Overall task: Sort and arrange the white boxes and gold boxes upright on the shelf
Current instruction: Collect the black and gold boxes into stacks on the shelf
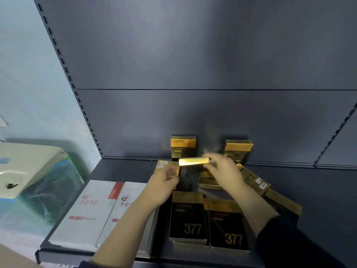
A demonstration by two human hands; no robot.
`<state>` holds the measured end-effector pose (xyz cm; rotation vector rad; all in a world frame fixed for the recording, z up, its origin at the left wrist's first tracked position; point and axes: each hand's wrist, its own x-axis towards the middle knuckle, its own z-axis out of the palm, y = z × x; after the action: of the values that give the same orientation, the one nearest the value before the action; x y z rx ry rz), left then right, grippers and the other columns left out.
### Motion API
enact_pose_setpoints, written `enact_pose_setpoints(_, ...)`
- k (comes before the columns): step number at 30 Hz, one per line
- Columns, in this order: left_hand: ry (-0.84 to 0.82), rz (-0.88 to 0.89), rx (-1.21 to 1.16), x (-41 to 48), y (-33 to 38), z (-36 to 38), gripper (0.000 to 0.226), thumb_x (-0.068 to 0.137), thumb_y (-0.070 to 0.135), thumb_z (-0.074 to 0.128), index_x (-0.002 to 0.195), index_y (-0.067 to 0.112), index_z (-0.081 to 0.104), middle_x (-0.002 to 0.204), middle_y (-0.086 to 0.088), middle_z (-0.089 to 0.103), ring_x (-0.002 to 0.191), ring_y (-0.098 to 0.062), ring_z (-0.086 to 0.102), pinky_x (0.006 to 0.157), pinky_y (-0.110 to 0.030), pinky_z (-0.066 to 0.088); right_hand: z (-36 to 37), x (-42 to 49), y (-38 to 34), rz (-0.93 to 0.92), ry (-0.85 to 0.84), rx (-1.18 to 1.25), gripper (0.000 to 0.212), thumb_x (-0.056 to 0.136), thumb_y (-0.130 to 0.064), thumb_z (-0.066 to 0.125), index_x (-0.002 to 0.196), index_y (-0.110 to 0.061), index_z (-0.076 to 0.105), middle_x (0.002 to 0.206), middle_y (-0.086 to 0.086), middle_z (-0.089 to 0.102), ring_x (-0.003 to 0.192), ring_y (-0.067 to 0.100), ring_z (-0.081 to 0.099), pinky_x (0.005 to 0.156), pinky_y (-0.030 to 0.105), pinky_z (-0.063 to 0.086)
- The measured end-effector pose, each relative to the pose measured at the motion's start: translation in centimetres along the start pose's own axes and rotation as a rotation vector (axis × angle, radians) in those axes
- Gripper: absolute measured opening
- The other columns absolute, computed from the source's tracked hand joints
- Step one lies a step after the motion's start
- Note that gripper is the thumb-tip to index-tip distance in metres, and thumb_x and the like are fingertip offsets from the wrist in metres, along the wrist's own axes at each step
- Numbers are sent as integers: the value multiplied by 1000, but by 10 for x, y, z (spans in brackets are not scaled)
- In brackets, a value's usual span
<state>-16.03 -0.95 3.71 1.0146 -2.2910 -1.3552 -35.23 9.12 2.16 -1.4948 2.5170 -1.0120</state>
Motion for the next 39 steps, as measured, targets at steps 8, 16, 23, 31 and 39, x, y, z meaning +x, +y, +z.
enact_pose_setpoints(8, -62, 32, -303, -8, 11, 14, 42, 93, 24, 59, 133, 29, 47, 121, 17, 61, 118, -7, 55, 105, -35, 42, -54, -16, -38, 293, 44, 750, 21, 87, -19, 68, 109, -20, 67, 98, -2, 73, 97, 12, 68, 82, 32, 56)
enact_pose_setpoints(16, 4, 8, -514, -27, -5, 22, 16, 93, 16, 59, 103, 19, 71, 93, 0, 77, 83, -13, 73, 73, -28, 57, -36, -46, -24, 518, -55, 1126, 18, 93, -14, 61, 109, -7, 62, 100, 11, 72, 87, 21, 71, 75, 41, 57)
enact_pose_setpoints(23, 160, -46, -542, -40, -29, -7, 17, 94, 22, 57, 102, 16, 70, 90, -5, 76, 78, -14, 72, 61, -24, 53, -5, -32, -17, 629, -152, 915, 19, 95, -17, 57, 109, -7, 65, 100, 15, 68, 83, 23, 66, 73, 33, 57)
enact_pose_setpoints(31, 463, -155, -592, -51, -65, -59, 18, 95, 17, 54, 87, 19, 71, 74, -1, 71, 56, -6, 65, 46, -22, 49, 65, 13, -49, 258, -365, 143, 61, 86, -30, 69, 141, -21, 46, 147, 2, 40, 129, 22, 45, 94, 28, 45)
enact_pose_setpoints(39, 537, -225, -594, -58, -81, -74, 34, 97, 22, 46, 81, 15, 75, 83, -12, 75, 85, -31, 67, 80, -48, 51, 86, 40, -59, 118, -403, -211, 91, 74, -27, 81, 149, -27, 31, 153, 1, 34, 134, 27, 40, 103, 44, 46)
